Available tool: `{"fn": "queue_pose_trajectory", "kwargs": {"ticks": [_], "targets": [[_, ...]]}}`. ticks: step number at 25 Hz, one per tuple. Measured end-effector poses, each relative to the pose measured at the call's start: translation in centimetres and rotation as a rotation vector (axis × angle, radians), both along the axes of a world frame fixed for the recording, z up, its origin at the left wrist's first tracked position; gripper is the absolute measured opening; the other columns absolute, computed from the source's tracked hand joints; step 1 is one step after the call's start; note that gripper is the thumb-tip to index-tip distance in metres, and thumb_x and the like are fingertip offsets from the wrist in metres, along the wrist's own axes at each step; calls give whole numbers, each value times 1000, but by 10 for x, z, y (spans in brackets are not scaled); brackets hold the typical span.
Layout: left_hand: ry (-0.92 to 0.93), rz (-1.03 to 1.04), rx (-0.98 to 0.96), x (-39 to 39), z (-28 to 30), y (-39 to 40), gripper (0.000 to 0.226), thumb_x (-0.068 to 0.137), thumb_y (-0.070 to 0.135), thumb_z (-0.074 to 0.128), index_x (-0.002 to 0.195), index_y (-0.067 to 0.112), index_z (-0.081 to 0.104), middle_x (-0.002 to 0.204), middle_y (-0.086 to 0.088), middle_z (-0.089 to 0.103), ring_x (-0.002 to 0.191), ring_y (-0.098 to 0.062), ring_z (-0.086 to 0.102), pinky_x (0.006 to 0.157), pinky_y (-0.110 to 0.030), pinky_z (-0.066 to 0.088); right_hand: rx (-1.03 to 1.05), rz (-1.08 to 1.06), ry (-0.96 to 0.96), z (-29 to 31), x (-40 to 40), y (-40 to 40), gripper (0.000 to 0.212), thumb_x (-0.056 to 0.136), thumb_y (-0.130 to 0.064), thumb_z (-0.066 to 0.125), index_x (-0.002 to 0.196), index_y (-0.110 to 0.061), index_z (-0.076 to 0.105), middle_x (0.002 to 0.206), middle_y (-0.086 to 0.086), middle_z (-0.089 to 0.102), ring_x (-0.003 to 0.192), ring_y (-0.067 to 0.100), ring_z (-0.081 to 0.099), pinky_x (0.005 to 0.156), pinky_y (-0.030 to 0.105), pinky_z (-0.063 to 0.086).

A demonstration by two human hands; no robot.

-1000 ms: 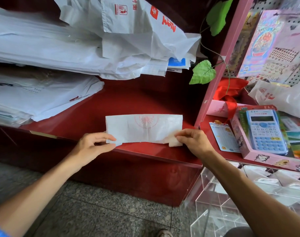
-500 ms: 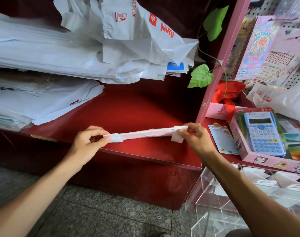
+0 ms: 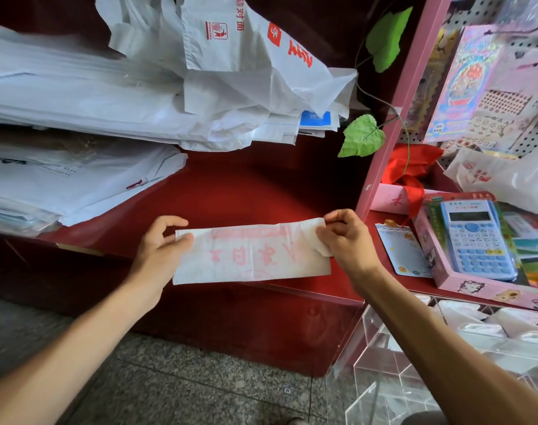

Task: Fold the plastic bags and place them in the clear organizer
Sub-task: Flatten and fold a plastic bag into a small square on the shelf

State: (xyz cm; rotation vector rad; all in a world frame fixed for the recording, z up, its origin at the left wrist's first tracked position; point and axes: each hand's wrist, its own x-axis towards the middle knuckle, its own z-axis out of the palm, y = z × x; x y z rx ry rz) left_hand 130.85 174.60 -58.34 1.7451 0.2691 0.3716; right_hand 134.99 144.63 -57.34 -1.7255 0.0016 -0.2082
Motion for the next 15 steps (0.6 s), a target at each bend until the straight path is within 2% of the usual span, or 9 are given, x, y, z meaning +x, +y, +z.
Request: {"fn": "queue_pose_trajectory", "kwargs": {"ticks": [4, 6, 8, 10, 12, 15], "targets": [[-4, -49, 107, -2, -7, 4, 26, 96, 8, 57, 84, 30, 59, 79, -5, 52, 74, -17, 42, 62, -30, 31, -24, 73, 109, -5, 2, -3, 25, 82, 2, 73, 89, -15, 56, 81, 2, 61, 63, 12, 55, 49, 20, 46], [14, -1, 128, -1, -10, 1, 28, 97, 8, 57, 80, 29, 64, 83, -6, 55, 80, -16, 47, 65, -27, 35, -327, 81, 105, -13, 4, -6, 22, 79, -7, 78, 91, -18, 63, 92, 2, 64, 72, 14, 59, 60, 22, 47], [34, 39, 1, 2, -10, -4, 33, 98, 5, 56, 79, 28, 69, 93, -7, 61, 82, -19, 55, 66, -25, 47, -601, 51, 26, -19, 5, -8, 21, 80, -15, 75, 99, -20, 68, 107, 1, 62, 88, 15, 59, 76, 23, 44], [112, 10, -230, -2, -4, -14, 24, 98, 1, 54, 93, 18, 71, 101, -10, 62, 78, -22, 61, 57, -24, 56, -681, 40, -56, -19, 3, -5, 20, 82, -16, 72, 102, -20, 69, 115, 0, 59, 97, 16, 57, 83, 27, 43], [228, -88, -286, -9, -2, -23, 18, 99, 3, 54, 108, 11, 68, 101, -12, 67, 77, -24, 66, 57, -25, 58, -707, 60, -129, -17, 1, 1, 19, 82, -17, 69, 101, -21, 70, 115, -1, 60, 101, 18, 58, 87, 32, 47], [379, -355, -90, -18, -3, -34, 15, 97, 11, 59, 110, 16, 66, 83, -13, 75, 68, -21, 66, 59, -25, 51, -722, 163, -214, -15, -6, 14, 19, 85, -19, 68, 104, -20, 69, 108, -4, 64, 96, 17, 62, 83, 33, 50]]}}
